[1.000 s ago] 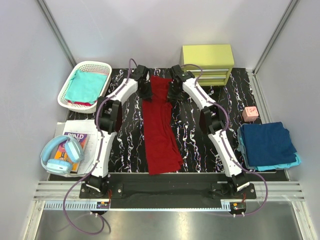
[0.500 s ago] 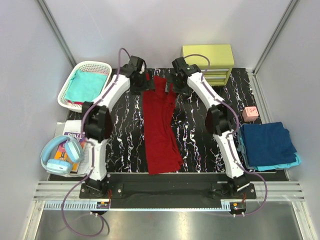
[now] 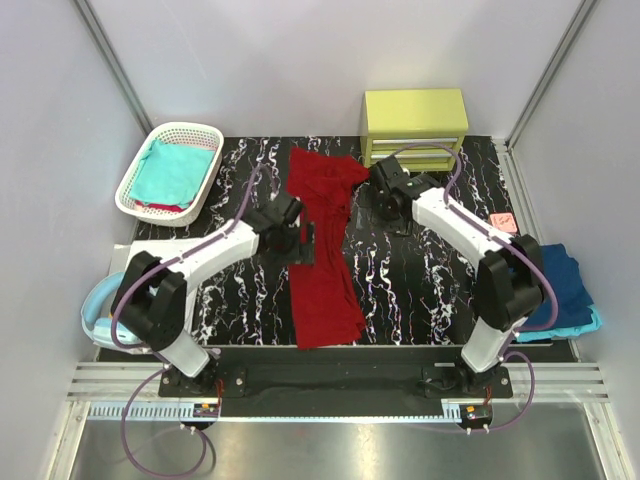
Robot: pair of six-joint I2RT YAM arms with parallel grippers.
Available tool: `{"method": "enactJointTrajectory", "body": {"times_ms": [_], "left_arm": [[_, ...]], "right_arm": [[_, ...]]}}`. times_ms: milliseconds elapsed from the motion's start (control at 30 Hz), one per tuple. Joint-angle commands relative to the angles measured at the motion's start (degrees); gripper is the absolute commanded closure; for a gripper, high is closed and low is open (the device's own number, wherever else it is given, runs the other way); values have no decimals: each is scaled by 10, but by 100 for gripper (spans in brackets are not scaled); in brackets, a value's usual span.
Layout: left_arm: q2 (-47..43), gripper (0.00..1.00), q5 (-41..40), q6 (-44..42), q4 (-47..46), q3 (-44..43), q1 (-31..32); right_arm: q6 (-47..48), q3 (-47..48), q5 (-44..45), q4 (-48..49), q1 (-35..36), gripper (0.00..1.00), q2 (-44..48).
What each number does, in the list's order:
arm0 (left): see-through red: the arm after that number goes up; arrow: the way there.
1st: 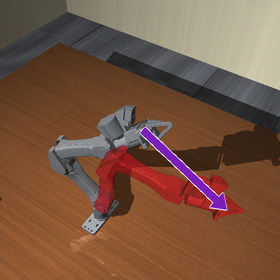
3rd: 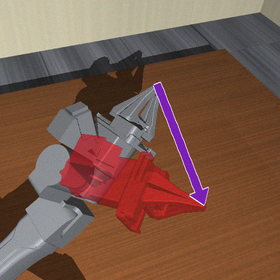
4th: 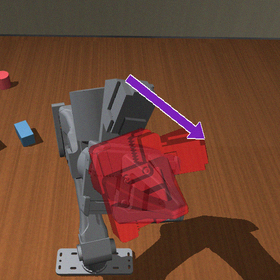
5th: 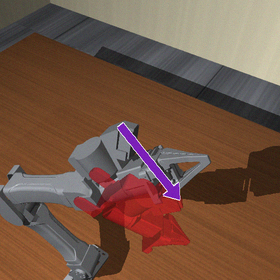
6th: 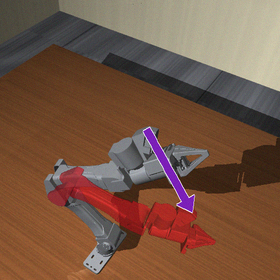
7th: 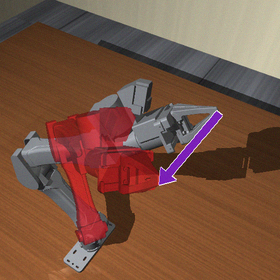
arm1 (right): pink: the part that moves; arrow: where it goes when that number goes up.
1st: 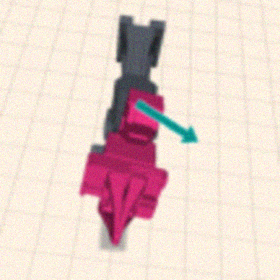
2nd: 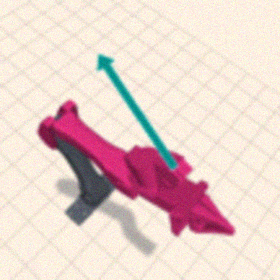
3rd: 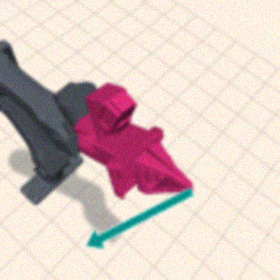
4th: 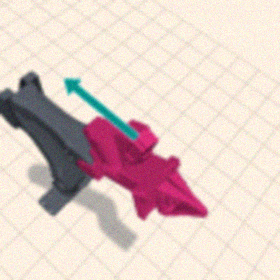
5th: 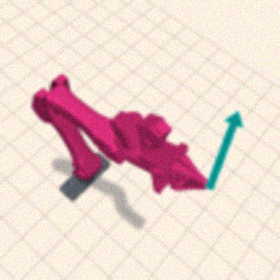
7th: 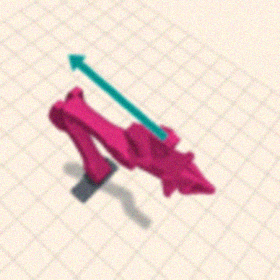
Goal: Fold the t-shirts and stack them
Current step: Grab the bottom of the folded rectangular tshirt with both arms
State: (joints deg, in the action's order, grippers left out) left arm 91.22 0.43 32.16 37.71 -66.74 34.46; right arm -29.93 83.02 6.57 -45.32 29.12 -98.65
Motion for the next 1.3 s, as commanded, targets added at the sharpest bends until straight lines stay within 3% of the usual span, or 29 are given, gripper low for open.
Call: {"method": "enactJointTrajectory", "body": {"times_ms": [0,300,700,1267], "left_arm": [[-46,12,-29,28,-27,44,45],[-86,14,-43,65,-9,87,131],[-75,14,-50,96,-10,122,156],[-84,15,-44,106,-10,150,163]], "right_arm": [[-21,-25,-9,27,8,11,-6],[-105,-187,7,23,103,21,104],[-234,-334,-1,44,273,32,175],[-210,-266,34,81,274,37,92]]}}
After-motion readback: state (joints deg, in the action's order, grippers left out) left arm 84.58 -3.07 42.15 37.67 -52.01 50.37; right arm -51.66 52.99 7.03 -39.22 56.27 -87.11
